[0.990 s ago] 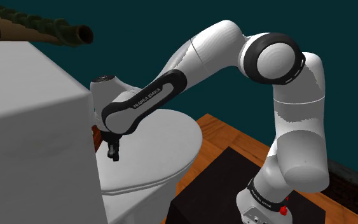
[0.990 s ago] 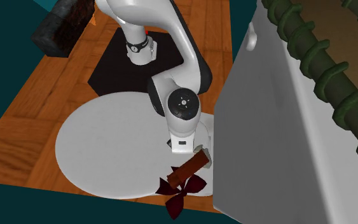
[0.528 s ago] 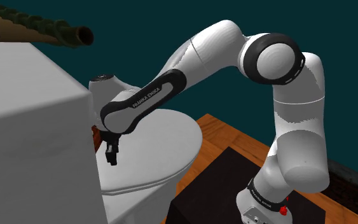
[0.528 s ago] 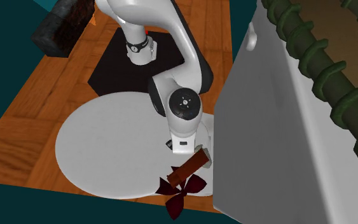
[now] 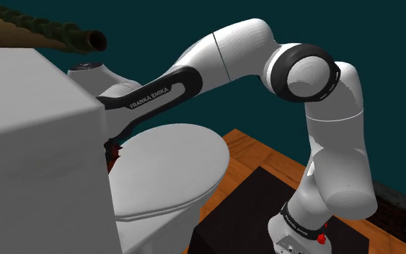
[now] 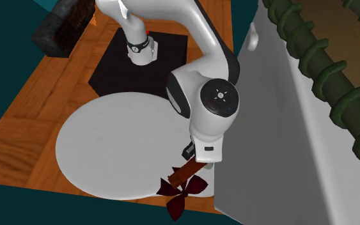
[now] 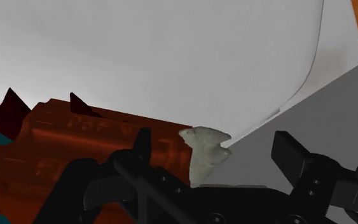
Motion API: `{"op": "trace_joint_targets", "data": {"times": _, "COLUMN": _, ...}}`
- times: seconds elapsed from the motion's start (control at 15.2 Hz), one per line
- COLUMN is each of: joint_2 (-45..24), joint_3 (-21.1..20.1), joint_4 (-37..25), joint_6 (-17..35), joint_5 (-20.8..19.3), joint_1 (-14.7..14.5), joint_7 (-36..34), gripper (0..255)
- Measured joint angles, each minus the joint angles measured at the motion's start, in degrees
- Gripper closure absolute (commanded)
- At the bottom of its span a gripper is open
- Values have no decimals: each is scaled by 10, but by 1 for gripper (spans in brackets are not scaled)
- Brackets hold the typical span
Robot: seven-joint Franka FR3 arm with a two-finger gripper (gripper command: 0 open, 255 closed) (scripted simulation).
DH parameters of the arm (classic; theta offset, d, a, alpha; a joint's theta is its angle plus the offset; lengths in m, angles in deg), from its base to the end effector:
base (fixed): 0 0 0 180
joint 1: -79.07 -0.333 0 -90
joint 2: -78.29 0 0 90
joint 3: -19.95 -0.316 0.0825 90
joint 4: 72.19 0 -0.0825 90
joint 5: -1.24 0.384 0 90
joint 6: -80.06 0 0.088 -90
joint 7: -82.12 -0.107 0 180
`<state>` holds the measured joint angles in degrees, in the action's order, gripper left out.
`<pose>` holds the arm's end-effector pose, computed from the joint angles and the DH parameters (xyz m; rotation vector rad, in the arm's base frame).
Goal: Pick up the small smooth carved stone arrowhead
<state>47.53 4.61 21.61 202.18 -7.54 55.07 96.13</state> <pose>0.5432 0.4084 0.3123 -2.7697 -1.4768 0.0345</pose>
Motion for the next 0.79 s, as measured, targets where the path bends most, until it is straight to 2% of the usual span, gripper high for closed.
{"op": "trace_joint_targets", "data": {"times": 0.46, "joint_2": -30, "joint_3": 5, "joint_4": 0, "joint_6": 30, "joint_5": -9, "joint_1": -6, "joint_7": -7, "gripper": 0}}
{"op": "trace_joint_targets", "data": {"times": 0.53, "joint_2": -32, "joint_3": 5, "joint_4": 1, "joint_6": 33, "joint_5": -10, "joint_1": -6, "joint_7": -8, "gripper": 255}}
{"op": "trace_joint_targets", "data": {"times": 0.79, "joint_2": -33, "joint_3": 5, "joint_4": 0, "joint_6": 34, "joint_5": -10, "joint_1": -7, "joint_7": -8, "gripper": 255}}
